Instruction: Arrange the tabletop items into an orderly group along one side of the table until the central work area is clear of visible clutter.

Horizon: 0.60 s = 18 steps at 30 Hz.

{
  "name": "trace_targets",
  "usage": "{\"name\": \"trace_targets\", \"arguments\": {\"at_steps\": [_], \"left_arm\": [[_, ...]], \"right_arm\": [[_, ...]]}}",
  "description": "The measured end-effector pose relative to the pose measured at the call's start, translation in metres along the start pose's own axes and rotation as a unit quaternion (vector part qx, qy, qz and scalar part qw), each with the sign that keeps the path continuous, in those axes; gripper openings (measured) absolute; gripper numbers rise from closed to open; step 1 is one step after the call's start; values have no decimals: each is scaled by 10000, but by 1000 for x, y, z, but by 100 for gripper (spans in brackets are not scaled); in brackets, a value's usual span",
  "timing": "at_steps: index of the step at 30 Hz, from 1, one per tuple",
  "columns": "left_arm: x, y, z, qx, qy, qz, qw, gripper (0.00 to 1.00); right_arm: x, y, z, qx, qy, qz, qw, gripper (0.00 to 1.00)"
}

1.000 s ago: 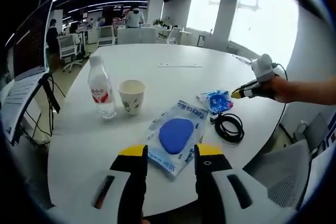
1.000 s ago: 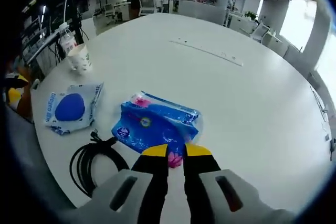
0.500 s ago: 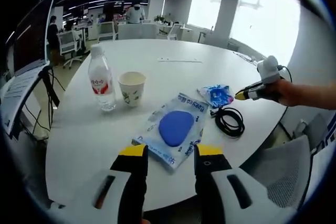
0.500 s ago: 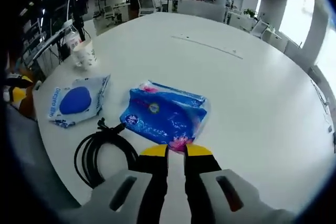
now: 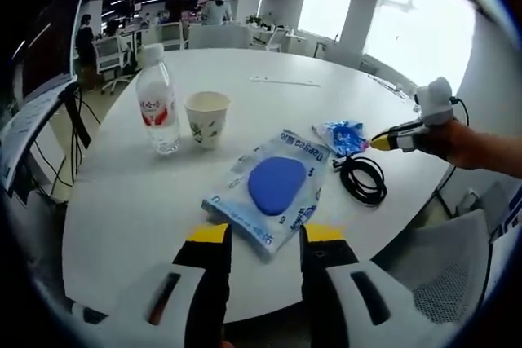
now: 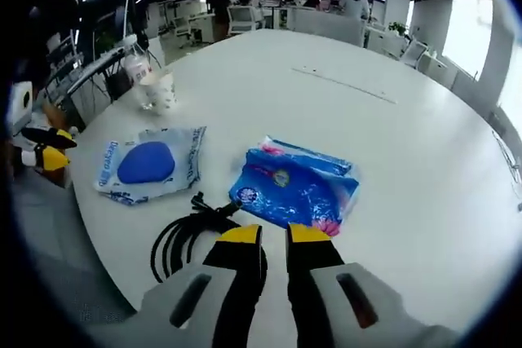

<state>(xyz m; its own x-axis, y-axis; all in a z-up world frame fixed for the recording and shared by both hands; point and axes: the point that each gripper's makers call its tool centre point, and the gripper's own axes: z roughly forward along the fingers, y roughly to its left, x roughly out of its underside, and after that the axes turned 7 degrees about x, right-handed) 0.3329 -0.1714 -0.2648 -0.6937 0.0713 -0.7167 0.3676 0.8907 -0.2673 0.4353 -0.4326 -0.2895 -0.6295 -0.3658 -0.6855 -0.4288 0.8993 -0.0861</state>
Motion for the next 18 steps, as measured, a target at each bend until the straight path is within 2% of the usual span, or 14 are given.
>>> {"name": "trace_targets", "arguments": {"at_steps": [10,18], "left_arm": [[12,1,17,-68,107,-238,9996,31],[22,3,29,-151,181,-442,9987,30]], "right_arm": [[-19,49,19,-712,-7,-311,9970,14],[-17,65,34,-1012,176,-381,9940,17]]}}
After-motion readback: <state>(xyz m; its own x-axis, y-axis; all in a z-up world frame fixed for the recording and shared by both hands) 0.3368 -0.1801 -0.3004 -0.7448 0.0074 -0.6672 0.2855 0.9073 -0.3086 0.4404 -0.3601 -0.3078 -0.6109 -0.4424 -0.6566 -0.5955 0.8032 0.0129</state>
